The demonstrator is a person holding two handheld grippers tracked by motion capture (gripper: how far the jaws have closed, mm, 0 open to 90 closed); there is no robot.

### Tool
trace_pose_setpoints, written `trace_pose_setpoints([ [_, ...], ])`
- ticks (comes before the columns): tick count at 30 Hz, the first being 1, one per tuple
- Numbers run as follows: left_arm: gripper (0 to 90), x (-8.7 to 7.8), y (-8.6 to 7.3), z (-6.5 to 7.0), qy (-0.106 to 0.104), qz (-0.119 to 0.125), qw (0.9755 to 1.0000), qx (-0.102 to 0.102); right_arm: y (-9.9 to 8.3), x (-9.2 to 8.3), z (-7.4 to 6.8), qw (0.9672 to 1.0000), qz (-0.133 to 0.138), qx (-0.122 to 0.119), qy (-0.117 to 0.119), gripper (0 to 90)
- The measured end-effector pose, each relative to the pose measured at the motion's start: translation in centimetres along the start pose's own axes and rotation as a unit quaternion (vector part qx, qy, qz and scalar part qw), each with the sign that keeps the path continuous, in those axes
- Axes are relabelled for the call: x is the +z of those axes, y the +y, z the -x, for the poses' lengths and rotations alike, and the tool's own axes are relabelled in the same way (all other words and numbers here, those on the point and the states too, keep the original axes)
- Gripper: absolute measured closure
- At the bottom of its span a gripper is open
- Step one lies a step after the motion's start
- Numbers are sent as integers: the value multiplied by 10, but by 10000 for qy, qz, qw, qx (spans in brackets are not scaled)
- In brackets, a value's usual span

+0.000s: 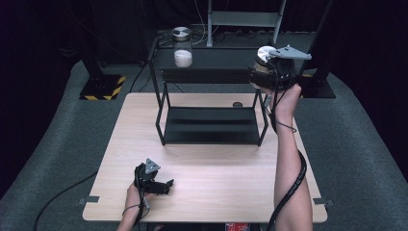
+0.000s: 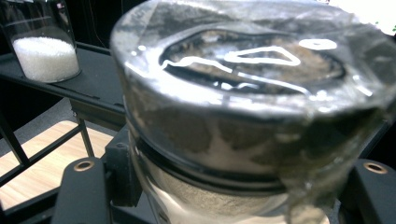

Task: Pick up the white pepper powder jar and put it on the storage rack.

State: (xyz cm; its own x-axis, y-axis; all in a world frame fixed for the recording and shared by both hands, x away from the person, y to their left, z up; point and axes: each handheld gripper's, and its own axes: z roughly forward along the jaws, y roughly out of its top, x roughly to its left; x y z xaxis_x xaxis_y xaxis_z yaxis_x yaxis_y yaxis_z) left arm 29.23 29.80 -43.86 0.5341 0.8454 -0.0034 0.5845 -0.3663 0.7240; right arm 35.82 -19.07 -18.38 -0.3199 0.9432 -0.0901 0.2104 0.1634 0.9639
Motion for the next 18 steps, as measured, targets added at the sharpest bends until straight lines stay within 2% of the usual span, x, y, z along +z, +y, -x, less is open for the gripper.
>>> trace_pose_setpoints([
  [18,2,0,0,0,0,-7,10000,10,19,10,6,9999,-56,81,-103,302],
])
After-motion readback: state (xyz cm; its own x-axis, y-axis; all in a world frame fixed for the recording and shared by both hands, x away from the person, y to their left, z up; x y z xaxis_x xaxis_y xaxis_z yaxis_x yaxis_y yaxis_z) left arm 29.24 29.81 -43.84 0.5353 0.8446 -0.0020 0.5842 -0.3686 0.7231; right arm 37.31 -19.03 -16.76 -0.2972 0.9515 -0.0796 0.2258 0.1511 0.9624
